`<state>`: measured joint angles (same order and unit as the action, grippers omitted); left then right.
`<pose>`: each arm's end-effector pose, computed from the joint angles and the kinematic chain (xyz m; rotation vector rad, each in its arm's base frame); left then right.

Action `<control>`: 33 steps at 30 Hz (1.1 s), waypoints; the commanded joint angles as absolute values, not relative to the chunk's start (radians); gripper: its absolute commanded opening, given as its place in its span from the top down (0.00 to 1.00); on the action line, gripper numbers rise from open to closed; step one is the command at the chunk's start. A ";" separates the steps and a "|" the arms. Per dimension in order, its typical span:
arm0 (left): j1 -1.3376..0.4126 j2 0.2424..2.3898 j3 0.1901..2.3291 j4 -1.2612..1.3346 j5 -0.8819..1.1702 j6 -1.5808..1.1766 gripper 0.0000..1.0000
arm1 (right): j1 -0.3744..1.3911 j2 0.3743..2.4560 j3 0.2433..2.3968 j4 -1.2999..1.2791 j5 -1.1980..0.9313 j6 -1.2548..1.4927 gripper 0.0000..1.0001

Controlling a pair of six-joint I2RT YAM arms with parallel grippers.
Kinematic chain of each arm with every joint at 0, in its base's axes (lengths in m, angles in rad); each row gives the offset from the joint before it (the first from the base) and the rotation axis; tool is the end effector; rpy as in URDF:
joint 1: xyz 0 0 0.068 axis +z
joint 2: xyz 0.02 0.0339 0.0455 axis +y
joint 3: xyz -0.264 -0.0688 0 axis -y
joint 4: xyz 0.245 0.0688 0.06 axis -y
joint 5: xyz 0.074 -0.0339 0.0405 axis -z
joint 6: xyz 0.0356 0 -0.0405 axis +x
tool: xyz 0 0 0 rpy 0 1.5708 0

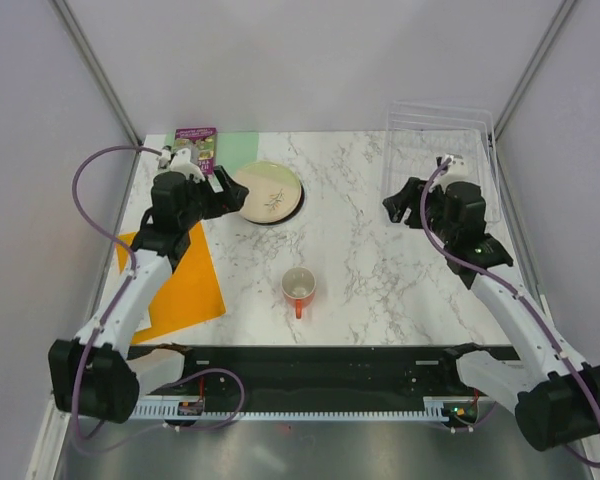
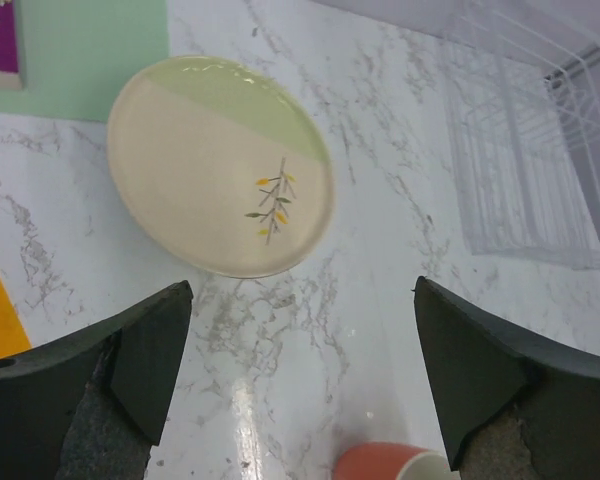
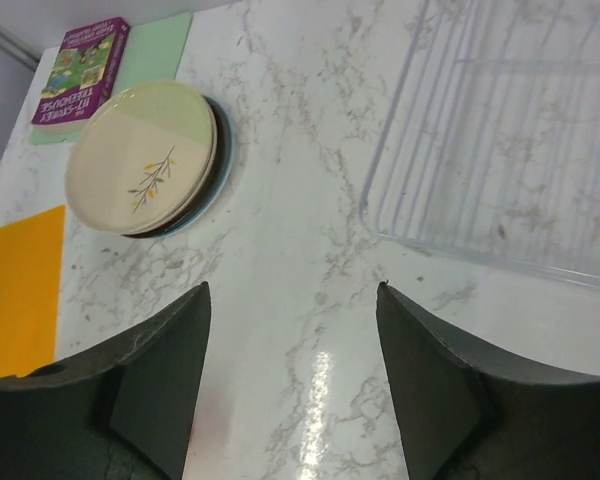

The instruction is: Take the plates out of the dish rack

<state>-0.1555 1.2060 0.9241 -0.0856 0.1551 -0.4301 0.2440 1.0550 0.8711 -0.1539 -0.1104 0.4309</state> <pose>0.2755 -0.0488 0.3104 -0.1654 1.9649 -0.5367 0.2366 0.0630 0.3211 0.1057 1.9436 0.5577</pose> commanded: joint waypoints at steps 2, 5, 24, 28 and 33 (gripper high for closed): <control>-0.248 0.935 0.861 -0.181 0.097 -0.342 0.00 | 0.239 0.904 0.822 -0.232 0.110 0.238 0.25; -0.264 0.801 0.819 -0.216 0.098 -0.348 0.00 | 0.241 0.829 0.776 -0.256 0.182 0.201 0.22; -0.272 0.488 0.710 -0.403 -0.057 -0.253 0.00 | 0.242 0.807 0.672 -0.121 0.495 0.180 0.02; -0.270 0.506 0.716 -0.402 -0.072 -0.271 0.00 | 0.242 0.741 0.614 -0.034 0.511 0.106 0.02; -0.271 0.537 0.718 -0.394 -0.100 -0.284 0.00 | 0.242 0.689 0.551 0.064 0.485 0.065 0.02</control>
